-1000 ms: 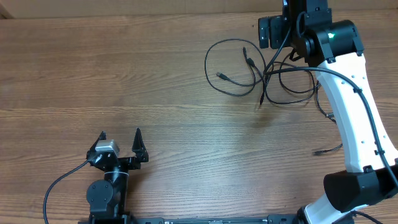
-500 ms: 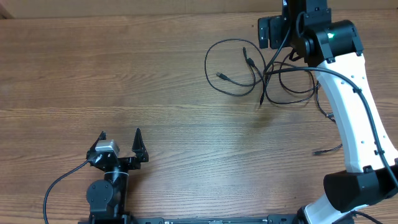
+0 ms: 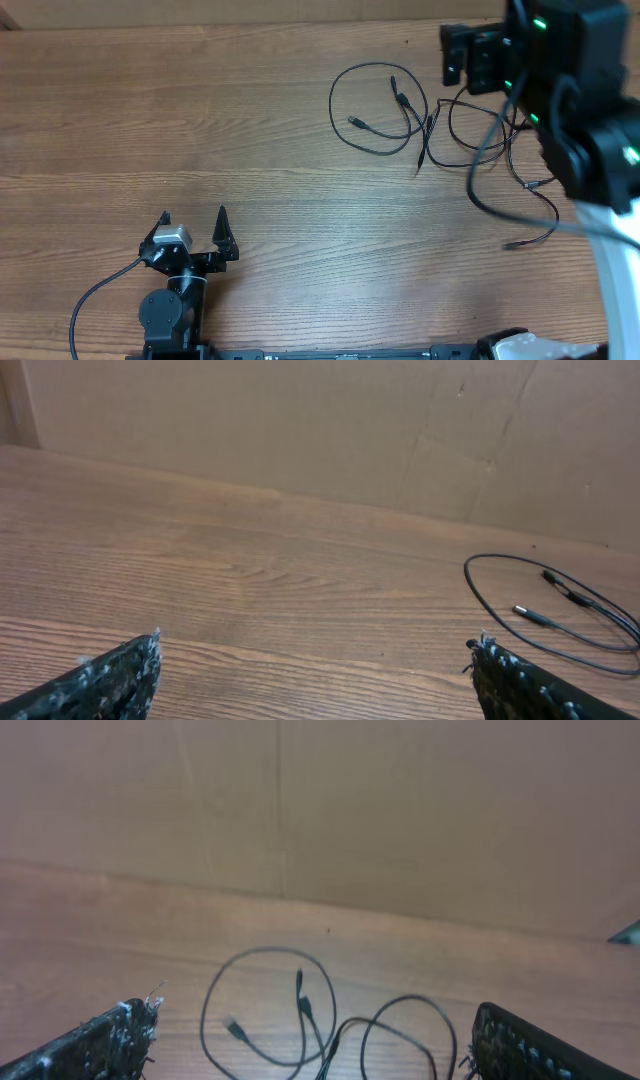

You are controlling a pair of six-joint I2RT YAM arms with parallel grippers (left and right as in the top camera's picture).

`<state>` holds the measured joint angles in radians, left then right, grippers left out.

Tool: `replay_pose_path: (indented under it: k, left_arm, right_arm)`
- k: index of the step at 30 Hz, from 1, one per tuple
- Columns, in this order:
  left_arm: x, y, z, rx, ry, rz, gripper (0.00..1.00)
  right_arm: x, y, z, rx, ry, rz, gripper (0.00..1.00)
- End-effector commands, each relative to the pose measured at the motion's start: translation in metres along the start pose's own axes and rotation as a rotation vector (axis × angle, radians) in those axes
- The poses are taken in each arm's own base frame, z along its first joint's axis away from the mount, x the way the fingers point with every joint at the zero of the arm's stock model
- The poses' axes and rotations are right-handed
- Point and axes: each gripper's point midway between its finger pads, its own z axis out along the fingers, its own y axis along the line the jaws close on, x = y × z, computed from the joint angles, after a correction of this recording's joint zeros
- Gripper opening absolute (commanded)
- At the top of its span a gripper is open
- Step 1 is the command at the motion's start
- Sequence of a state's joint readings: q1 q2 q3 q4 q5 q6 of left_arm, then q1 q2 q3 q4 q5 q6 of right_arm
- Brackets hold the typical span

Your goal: Untangle cables

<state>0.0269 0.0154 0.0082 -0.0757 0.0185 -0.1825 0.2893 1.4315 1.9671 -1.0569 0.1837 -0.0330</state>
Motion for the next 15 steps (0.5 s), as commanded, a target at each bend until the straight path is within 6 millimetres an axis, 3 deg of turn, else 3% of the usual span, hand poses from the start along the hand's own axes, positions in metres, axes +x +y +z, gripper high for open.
replay_pose_path:
  k: [1, 9, 15]
  left_arm:
    - [0.0, 0.002, 0.0, -0.007, -0.006, 0.018, 1.0]
    - [0.0, 0.002, 0.0, -0.007, -0.006, 0.018, 1.0]
    - [0.0, 0.002, 0.0, -0.007, -0.006, 0.018, 1.0]
  right_arm:
    - [-0.011, -0.005, -0.03, -0.002, -0.068, 0.015, 1.0]
    - [-0.003, -0.016, -0.096, -0.006, -0.164, 0.031, 1.0]
    - [0.034, -0.015, -0.143, -0.061, -0.156, 0.025, 1.0]
